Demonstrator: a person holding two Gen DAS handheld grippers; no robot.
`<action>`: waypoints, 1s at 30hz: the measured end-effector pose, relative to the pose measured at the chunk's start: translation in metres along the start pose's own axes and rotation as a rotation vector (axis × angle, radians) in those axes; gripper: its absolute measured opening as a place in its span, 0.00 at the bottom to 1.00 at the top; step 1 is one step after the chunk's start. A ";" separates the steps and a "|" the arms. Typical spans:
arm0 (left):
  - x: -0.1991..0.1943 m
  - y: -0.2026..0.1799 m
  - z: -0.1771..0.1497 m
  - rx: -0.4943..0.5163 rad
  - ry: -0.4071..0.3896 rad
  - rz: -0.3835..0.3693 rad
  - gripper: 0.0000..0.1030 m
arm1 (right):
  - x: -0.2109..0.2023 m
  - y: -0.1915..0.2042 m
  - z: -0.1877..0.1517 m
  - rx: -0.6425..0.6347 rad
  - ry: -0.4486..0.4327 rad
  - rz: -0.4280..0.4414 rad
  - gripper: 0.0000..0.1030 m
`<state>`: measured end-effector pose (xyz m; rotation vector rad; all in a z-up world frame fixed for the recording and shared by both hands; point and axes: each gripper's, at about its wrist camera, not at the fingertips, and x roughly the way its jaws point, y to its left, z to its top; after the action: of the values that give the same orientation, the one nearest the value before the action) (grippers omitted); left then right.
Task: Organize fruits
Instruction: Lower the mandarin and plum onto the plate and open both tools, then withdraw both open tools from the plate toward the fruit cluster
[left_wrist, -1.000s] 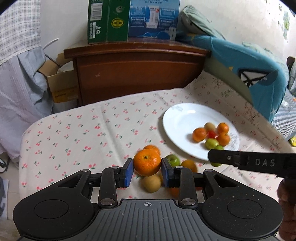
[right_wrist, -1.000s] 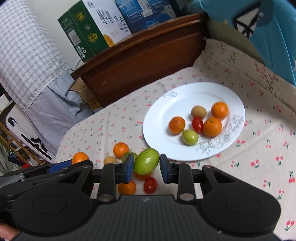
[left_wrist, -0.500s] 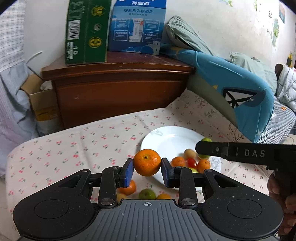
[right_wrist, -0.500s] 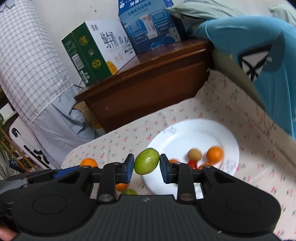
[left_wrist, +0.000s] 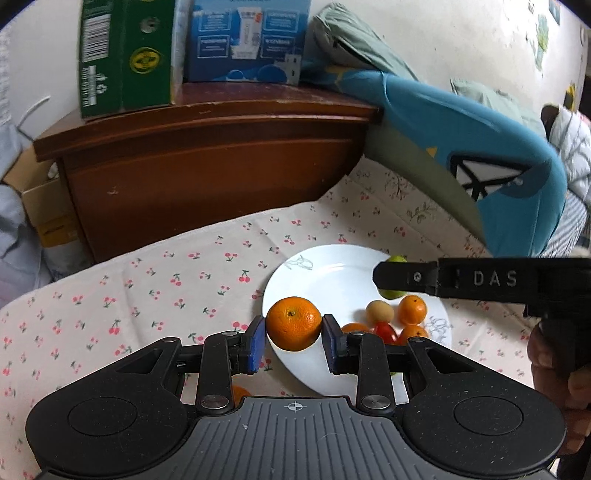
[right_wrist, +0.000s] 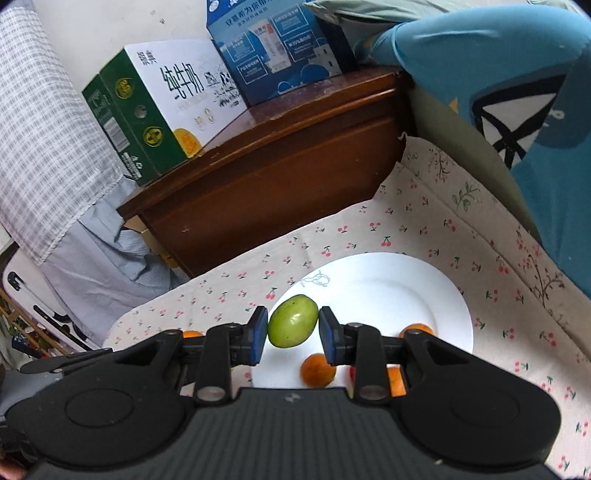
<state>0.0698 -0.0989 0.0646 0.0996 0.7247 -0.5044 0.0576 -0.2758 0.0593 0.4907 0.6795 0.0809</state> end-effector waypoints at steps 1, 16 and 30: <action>0.004 0.000 0.000 0.002 0.008 -0.001 0.29 | 0.004 -0.002 0.001 0.006 0.008 0.000 0.29; 0.043 -0.011 -0.004 0.021 0.089 -0.038 0.29 | 0.041 -0.021 0.002 0.048 0.068 -0.020 0.29; 0.019 -0.016 0.010 0.040 0.002 0.011 0.61 | 0.034 -0.022 0.008 0.081 0.029 -0.021 0.32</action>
<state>0.0805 -0.1235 0.0606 0.1412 0.7159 -0.5079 0.0878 -0.2904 0.0349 0.5611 0.7183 0.0411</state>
